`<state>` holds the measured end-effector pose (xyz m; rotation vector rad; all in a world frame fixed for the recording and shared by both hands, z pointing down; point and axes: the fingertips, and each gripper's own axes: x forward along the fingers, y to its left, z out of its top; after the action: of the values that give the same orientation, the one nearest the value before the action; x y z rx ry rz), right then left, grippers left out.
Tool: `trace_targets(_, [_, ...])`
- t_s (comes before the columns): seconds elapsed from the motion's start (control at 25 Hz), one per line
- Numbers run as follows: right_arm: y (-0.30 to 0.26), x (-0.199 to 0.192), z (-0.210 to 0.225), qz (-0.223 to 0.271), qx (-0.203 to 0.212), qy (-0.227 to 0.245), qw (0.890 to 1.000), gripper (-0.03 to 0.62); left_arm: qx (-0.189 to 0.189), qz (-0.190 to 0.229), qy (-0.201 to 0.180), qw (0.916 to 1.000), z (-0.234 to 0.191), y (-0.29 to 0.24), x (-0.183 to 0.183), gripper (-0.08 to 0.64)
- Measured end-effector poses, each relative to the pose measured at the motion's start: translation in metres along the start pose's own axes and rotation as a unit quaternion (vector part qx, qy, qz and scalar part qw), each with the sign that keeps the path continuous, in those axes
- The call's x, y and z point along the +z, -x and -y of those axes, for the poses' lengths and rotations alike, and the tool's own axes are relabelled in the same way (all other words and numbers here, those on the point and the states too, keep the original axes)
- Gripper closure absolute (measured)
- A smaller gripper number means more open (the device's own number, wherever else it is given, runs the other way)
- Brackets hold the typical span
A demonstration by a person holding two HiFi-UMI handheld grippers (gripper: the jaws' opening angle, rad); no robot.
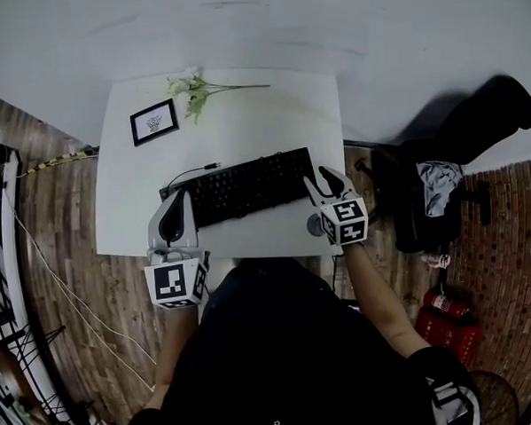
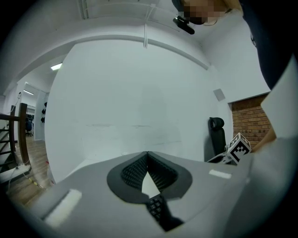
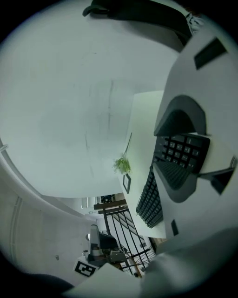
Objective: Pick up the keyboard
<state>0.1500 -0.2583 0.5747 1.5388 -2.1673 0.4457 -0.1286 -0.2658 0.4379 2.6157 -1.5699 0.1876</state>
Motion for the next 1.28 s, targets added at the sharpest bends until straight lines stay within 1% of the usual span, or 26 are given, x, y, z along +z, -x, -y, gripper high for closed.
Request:
trace_targets(0.16, [-0.022,-0.017,0.008,-0.034,0.026,-0.008,0.999,0.430,0.019,-0.014,0.002,0.9997,-0.004,0.002,-0.010,0.548])
trace_targets(0.32, [-0.041,-0.034,0.015,-0.069,0.060,-0.064,0.994,0.412,0.043,-0.024,0.006,0.9988,-0.007,0.007,-0.018,0.548])
trace_targets(0.44, [-0.051,-0.047,0.015,-0.100,0.079,-0.085,0.988,0.405,0.059,-0.030,0.009,0.9978,-0.013,0.012,-0.021,0.548])
trace_targets(0.56, [-0.060,-0.058,0.015,-0.126,0.088,-0.096,0.983,0.396,0.073,-0.034,0.009,0.9967,-0.019,0.018,-0.024,0.548])
trace_targets(0.72, [-0.066,-0.067,0.018,-0.145,0.090,-0.112,0.979,0.383,0.091,-0.038,0.013,0.9951,-0.025,0.026,-0.028,0.548])
trace_targets(0.8, [-0.067,-0.071,0.020,-0.159,0.091,-0.134,0.974,0.382,0.099,-0.039,0.014,0.9943,-0.028,0.030,-0.029,0.548])
trace_targets(0.92, [-0.070,-0.075,0.020,-0.185,0.103,-0.172,0.962,0.382,0.108,-0.041,0.017,0.9932,-0.032,0.036,-0.031,0.548])
trace_targets(1.08, [-0.072,-0.077,0.020,-0.211,0.121,-0.202,0.949,0.382,0.118,-0.046,0.026,0.9917,-0.036,0.042,-0.035,0.548])
trace_targets(1.16, [-0.072,-0.079,0.021,-0.219,0.125,-0.213,0.944,0.382,0.122,-0.049,0.031,0.9909,-0.037,0.044,-0.038,0.548])
trace_targets(1.28, [-0.072,-0.079,0.022,-0.230,0.125,-0.219,0.940,0.382,0.125,-0.056,0.037,0.9899,-0.038,0.045,-0.043,0.548])
